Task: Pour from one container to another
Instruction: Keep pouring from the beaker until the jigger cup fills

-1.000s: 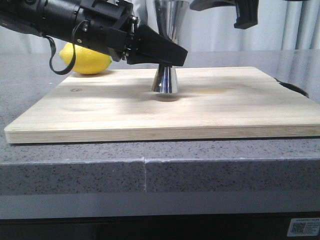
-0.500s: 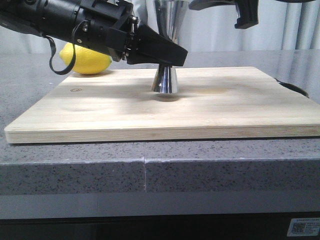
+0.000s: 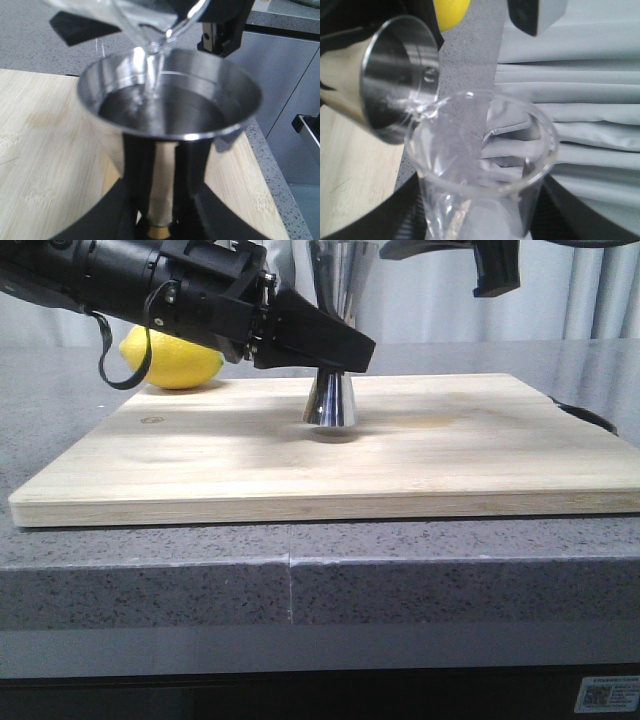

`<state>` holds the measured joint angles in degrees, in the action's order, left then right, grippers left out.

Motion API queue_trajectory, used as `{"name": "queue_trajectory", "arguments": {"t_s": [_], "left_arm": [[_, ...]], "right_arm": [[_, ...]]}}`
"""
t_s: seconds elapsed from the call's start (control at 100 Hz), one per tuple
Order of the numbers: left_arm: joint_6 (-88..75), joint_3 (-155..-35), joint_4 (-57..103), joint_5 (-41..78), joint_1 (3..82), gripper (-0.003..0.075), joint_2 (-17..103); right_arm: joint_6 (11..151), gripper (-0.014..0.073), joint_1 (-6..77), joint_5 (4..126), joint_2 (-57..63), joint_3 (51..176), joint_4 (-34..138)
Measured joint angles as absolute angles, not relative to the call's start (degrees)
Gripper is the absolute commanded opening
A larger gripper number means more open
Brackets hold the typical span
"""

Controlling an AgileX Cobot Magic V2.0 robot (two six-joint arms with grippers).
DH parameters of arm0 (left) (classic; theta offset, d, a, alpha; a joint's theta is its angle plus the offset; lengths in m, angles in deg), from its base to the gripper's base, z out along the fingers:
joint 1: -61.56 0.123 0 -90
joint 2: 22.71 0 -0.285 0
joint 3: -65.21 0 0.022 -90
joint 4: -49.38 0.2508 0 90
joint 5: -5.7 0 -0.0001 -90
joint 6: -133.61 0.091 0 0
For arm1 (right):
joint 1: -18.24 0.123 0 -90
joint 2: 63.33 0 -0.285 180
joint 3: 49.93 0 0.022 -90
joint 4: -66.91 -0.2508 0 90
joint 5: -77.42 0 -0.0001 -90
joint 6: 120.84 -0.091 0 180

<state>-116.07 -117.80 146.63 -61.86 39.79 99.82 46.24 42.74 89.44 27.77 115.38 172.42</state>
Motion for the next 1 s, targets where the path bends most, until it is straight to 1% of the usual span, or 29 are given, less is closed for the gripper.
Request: {"name": "queue_trajectory", "arguments": {"t_s": [0.54,0.69,1.0], "left_arm": [[-116.07,-117.8,146.63,-61.86,39.79,0.0114,99.82],[-116.07,-117.8,146.63,-61.86,39.79,0.0114,99.82],[-116.07,-117.8,146.63,-61.86,39.79,0.0114,99.82]], "right_arm": [[48.21,0.0318,42.74,89.4,27.77,115.38,172.42],[48.45,0.0288,42.74,89.31,27.77,115.38,172.42],[48.45,0.0288,42.74,89.31,27.77,115.38,172.42]]}}
